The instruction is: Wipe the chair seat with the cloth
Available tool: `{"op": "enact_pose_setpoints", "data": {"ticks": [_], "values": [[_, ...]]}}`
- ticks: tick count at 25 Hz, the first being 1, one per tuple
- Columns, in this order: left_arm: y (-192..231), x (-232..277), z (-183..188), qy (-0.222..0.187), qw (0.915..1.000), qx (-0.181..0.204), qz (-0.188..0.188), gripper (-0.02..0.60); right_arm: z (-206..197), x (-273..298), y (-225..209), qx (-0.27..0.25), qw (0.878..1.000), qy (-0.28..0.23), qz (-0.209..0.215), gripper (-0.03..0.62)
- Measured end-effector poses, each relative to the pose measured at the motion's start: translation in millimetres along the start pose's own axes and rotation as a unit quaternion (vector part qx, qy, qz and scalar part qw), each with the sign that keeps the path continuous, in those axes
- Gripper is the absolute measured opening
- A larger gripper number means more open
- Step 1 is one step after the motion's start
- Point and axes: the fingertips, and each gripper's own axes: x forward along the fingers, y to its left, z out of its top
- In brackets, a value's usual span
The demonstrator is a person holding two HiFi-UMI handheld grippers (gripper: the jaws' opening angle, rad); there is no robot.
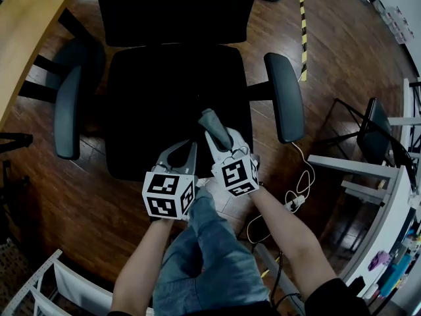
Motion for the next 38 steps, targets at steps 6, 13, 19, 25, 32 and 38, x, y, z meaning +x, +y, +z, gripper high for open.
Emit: {"op": "enact_pose_setpoints", "data": {"ticks": [6, 13, 19, 25, 32, 38], "values": [[17.7, 7.7, 12.9, 0.007, 0.9999, 0.01, 0.006, 0.003, 26.3, 43.5, -65.6, -0.019, 0.999, 0.005, -0.05, 0.009], [40.0, 27.8, 40.0, 0.002, 0.9999, -0.01, 0.01, 0.003, 27.0, 85.1, -139.6, 0.013, 0.994, 0.033, -0.107, 0.009], [47.2, 51.5, 59.9, 0.005, 0.9998, -0.017, 0.0, 0.003, 11.9, 114.6, -184.4, 0.022, 0.989, 0.072, -0.126, 0.006], [58.1, 72.6, 67.9, 0.012, 0.9996, -0.024, -0.003, 0.003, -4.8, 134.8, -220.4, 0.052, 0.983, 0.097, -0.146, 0.006], [71.6, 82.9, 61.7, 0.023, 0.9992, -0.033, 0.004, 0.003, -17.6, 145.5, -221.3, 0.046, 0.983, 0.114, -0.137, 0.006], [67.9, 80.0, 61.7, 0.021, 0.9993, -0.032, 0.002, 0.003, -18.5, 139.4, -209.4, 0.051, 0.984, 0.112, -0.127, 0.006]]}}
